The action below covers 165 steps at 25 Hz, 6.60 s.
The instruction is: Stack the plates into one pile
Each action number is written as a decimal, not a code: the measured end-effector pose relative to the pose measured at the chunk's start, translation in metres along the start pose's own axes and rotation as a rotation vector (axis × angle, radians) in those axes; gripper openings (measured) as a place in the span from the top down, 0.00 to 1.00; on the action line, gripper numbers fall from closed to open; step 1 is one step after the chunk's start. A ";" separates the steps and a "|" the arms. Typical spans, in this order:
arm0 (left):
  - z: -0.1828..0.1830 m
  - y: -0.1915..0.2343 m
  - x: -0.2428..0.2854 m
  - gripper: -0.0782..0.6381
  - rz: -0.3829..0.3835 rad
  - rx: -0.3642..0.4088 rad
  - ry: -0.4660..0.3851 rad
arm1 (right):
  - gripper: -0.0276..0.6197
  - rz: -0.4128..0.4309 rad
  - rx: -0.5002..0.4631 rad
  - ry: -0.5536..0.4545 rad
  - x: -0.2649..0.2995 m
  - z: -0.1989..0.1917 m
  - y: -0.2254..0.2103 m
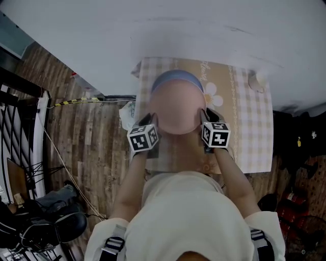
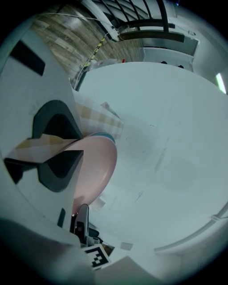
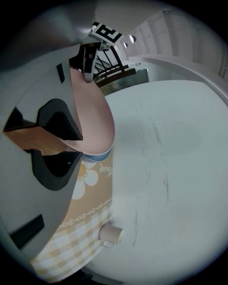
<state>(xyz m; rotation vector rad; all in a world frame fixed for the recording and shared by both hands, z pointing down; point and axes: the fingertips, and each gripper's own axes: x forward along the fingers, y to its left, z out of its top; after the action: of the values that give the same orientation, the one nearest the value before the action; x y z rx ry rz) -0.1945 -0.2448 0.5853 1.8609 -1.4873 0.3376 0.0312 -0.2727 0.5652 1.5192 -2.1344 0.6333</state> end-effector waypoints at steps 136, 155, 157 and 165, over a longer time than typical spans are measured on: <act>-0.167 -0.227 -0.223 0.87 -0.224 0.140 -0.183 | 0.96 0.101 -0.032 -0.283 -0.320 -0.121 0.009; -0.165 -0.231 -0.216 0.87 -0.217 0.129 -0.182 | 0.96 0.085 -0.024 -0.310 -0.322 -0.116 -0.003; -0.166 -0.231 -0.217 0.87 -0.216 0.130 -0.181 | 0.96 0.087 -0.024 -0.313 -0.323 -0.116 -0.001; -0.165 -0.231 -0.215 0.87 -0.219 0.134 -0.170 | 0.96 0.094 -0.025 -0.313 -0.322 -0.116 0.000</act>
<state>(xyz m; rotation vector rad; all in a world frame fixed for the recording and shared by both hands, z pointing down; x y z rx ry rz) -0.0079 0.0422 0.4875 2.1826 -1.3805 0.1817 0.1373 0.0373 0.4664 1.5993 -2.4472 0.4191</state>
